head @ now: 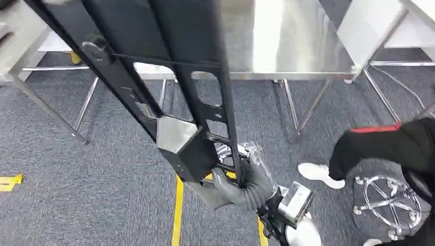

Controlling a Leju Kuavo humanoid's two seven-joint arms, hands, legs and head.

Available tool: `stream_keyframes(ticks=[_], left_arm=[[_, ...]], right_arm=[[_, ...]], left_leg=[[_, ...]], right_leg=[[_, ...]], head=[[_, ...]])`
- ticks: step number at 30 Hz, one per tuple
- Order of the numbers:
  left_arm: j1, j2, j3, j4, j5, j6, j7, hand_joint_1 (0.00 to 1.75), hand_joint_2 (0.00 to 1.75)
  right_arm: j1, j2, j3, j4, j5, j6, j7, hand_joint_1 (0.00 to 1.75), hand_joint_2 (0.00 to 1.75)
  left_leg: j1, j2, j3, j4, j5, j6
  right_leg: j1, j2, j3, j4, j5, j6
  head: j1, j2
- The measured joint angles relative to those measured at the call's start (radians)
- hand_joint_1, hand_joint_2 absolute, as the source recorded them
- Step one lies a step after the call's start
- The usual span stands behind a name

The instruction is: Take the parts from the cabinet and place them on the table.

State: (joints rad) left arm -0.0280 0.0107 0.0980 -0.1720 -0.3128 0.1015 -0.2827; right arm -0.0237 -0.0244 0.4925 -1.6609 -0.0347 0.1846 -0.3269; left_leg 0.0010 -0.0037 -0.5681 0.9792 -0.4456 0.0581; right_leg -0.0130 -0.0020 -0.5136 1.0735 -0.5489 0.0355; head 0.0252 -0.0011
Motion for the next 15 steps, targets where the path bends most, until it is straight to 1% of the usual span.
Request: stream_keyframes(ticks=[1, 2, 3, 4, 5, 6, 7, 8, 9, 10, 11, 12, 13, 14, 15], left_arm=[[-0.002, 0.0, 0.0, 0.0, 0.0, 0.0, 0.0, 0.0, 1.75], [-0.002, -0.001, 0.0, 0.0, 0.0, 0.0, 0.0, 0.0, 1.75], [-0.002, -0.002, 0.0, 0.0, 0.0, 0.0, 0.0, 0.0, 1.75], [-0.001, -0.003, 0.0, 0.0, 0.0, 0.0, 0.0, 0.0, 1.75], [0.0, -0.004, 0.0, 0.0, 0.0, 0.0, 0.0, 0.0, 1.75], [0.0, -0.005, 0.0, 0.0, 0.0, 0.0, 0.0, 0.0, 1.75], [0.0, -0.006, 0.0, 0.0, 0.0, 0.0, 0.0, 0.0, 1.75], [0.0, -0.007, 0.0, 0.0, 0.0, 0.0, 0.0, 0.0, 1.75], [0.0, -0.006, 0.0, 0.001, 0.0, 0.0, 0.0, 0.0, 1.75], [0.0, -0.006, 0.0, 0.0, 0.0, 0.0, 0.0, 0.0, 1.75], [0.0, -0.006, 0.0, 0.001, 0.0, 0.0, -0.002, 0.0, 1.75], [0.001, -0.006, 0.0, 0.001, 0.0, 0.0, -0.002, 0.0, 1.75], [0.0, -0.005, 0.001, 0.0, -0.001, 0.0, -0.002, 0.0, 1.75], [-0.001, -0.004, 0.001, 0.0, -0.001, 0.0, -0.002, 0.0, 1.75], [-0.002, -0.006, 0.0, 0.0, -0.002, 0.0, -0.002, 0.0, 1.75]], right_arm=[[-0.002, 0.0, 0.0, 0.0, 0.0, 0.0, 0.0, 1.75, 1.75], [-0.001, -0.001, 0.001, 0.0, 0.0, 0.0, 0.0, 1.75, 1.75], [0.002, -0.002, 0.0, 0.001, 0.0, 0.0, 0.0, 1.75, 1.75], [0.004, -0.005, 0.0, 0.002, 0.0, 0.0, 0.001, 1.75, 1.75], [0.004, -0.005, 0.0, 0.002, 0.0, 0.0, 0.001, 1.75, 1.75], [0.003, -0.006, 0.0, 0.002, 0.0, 0.0, 0.001, 1.75, 1.75], [0.003, -0.006, 0.0, 0.002, 0.0, 0.0, 0.001, 1.75, 1.75], [0.004, -0.006, 0.0, 0.002, 0.0, 0.0, 0.001, 1.75, 1.75], [0.004, -0.007, 0.0, 0.003, 0.0, 0.0, 0.001, 1.75, 1.75], [0.002, -0.008, 0.0, 0.004, 0.0, 0.0, 0.002, 1.75, 1.75], [0.005, -0.008, 0.001, 0.003, 0.001, 0.0, 0.002, 1.75, 1.75], [0.005, -0.006, 0.0, 0.003, 0.002, 0.0, 0.002, 1.75, 1.75], [0.004, -0.006, 0.0, 0.003, 0.001, 0.0, 0.003, 1.75, 1.75], [0.004, -0.003, 0.0, 0.003, 0.001, 0.0, 0.003, 1.75, 1.75], [0.003, -0.003, -0.001, 0.003, 0.001, 0.0, 0.003, 1.75, 1.75]], left_leg=[[0.0, -0.001, 0.004, -0.001, -0.001, 0.001], [0.0, -0.003, 0.005, -0.001, -0.005, 0.004], [0.0, -0.005, 0.007, 0.0, -0.01, 0.003], [0.0, -0.007, 0.012, 0.0, -0.016, 0.002], [0.001, -0.009, 0.02, 0.0, -0.022, 0.0], [0.002, -0.013, 0.03, 0.0, -0.03, -0.003], [0.003, -0.014, 0.042, 0.0, -0.038, -0.007], [0.003, -0.016, 0.054, 0.0, -0.047, -0.012], [0.002, -0.017, 0.051, 0.002, -0.054, -0.018], [-0.003, -0.02, 0.058, 0.006, -0.063, -0.024], [-0.004, -0.017, 0.053, 0.006, -0.069, -0.032], [-0.004, -0.017, 0.059, 0.013, -0.068, -0.036], [-0.003, -0.017, 0.058, 0.015, -0.067, -0.036], [0.0, -0.015, 0.04, 0.042, -0.065, -0.038], [0.0, -0.009, 0.011, 0.101, -0.063, -0.044]], right_leg=[[0.0, 0.001, -0.043, 0.069, -0.021, -0.003], [-0.001, 0.001, -0.096, 0.148, -0.046, -0.003], [-0.001, 0.001, -0.146, 0.213, -0.073, -0.004], [-0.001, 0.001, -0.179, 0.243, -0.082, 0.001], [-0.002, 0.001, -0.187, 0.224, -0.064, 0.015], [-0.004, 0.001, -0.173, 0.168, -0.025, 0.032], [-0.007, 0.001, -0.145, 0.085, 0.027, 0.048], [-0.009, 0.001, -0.113, -0.007, 0.083, 0.055], [-0.01, 0.0, -0.102, -0.057, 0.121, 0.055], [-0.006, -0.003, -0.102, -0.064, 0.088, 0.015], [-0.003, -0.001, -0.094, -0.061, 0.109, 0.004], [-0.003, 0.001, -0.095, -0.062, 0.111, -0.006], [-0.006, 0.002, -0.089, -0.062, 0.11, -0.007], [-0.015, 0.003, -0.079, -0.065, 0.109, -0.012], [-0.014, 0.0, -0.07, -0.067, 0.102, -0.024]], head=[[0.0, 0.0], [0.001, 0.0], [0.001, 0.0], [0.001, 0.0], [0.002, 0.0], [0.001, 0.0], [0.001, 0.0], [0.002, 0.0], [0.003, 0.0], [0.002, 0.0], [-0.001, 0.0], [0.0, 0.0], [-0.001, 0.0], [0.0, 0.0], [-0.002, 0.0]])
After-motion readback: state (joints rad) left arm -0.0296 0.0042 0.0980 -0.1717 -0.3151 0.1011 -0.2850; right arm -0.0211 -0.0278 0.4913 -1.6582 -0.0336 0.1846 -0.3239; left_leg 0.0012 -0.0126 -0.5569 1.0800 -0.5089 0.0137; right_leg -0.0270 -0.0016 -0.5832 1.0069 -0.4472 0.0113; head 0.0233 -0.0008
